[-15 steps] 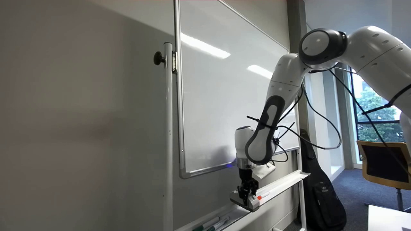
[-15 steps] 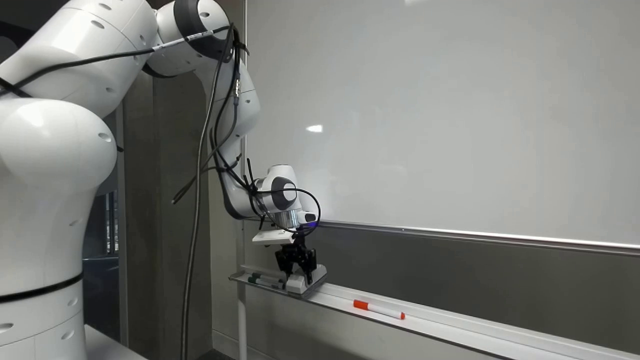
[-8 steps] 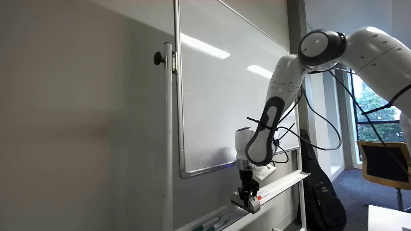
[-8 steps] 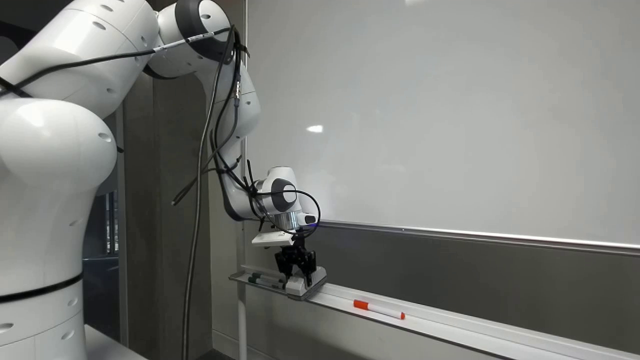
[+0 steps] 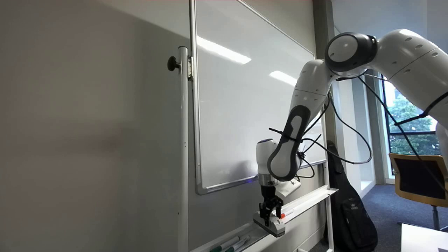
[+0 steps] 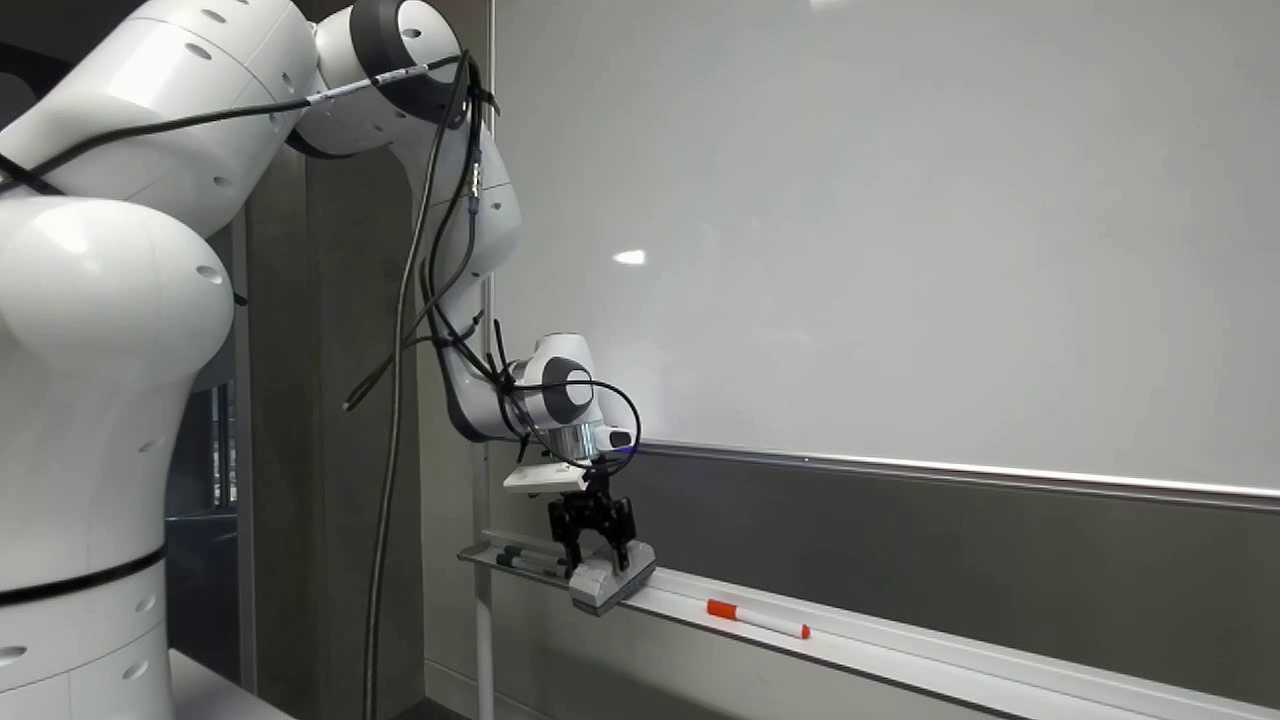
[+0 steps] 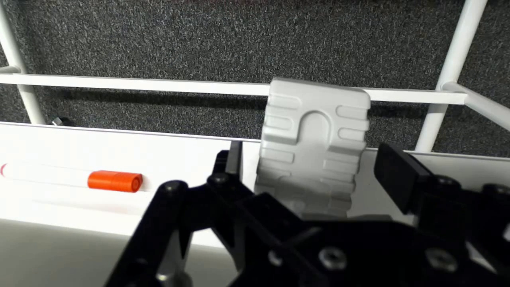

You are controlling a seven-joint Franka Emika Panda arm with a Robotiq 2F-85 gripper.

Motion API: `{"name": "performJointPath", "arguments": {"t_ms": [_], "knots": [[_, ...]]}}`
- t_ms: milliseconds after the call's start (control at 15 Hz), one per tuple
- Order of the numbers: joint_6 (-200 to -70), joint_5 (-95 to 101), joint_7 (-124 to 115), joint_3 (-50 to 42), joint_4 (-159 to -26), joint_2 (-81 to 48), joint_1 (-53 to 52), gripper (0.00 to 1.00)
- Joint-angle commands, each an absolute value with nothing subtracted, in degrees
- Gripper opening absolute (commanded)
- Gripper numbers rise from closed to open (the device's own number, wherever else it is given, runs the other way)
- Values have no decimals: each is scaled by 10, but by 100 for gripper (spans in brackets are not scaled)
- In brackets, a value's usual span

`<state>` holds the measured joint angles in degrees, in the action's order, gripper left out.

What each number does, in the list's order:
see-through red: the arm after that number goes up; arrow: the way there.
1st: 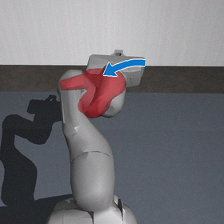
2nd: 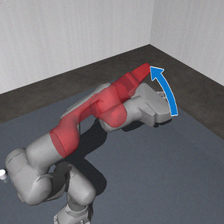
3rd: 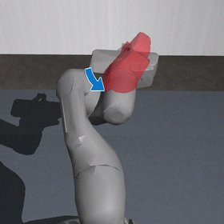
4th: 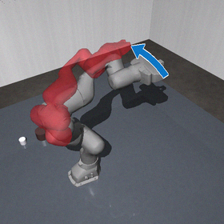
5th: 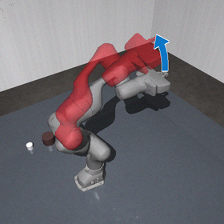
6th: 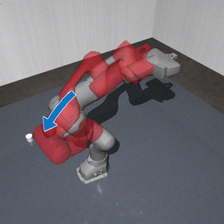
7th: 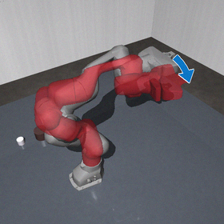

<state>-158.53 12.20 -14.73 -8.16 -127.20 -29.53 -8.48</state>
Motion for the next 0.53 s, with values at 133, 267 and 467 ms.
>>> {"name": "performJointPath", "arguments": {"t_ms": [133, 267, 467], "knots": [[-1560, 115, -142, -84, -1268, -295, -88, 91], [-1545, 122, -152, -90, -1276, -282, -96, 99], [-1532, 126, -156, -90, -1278, -277, -100, 100]]}}
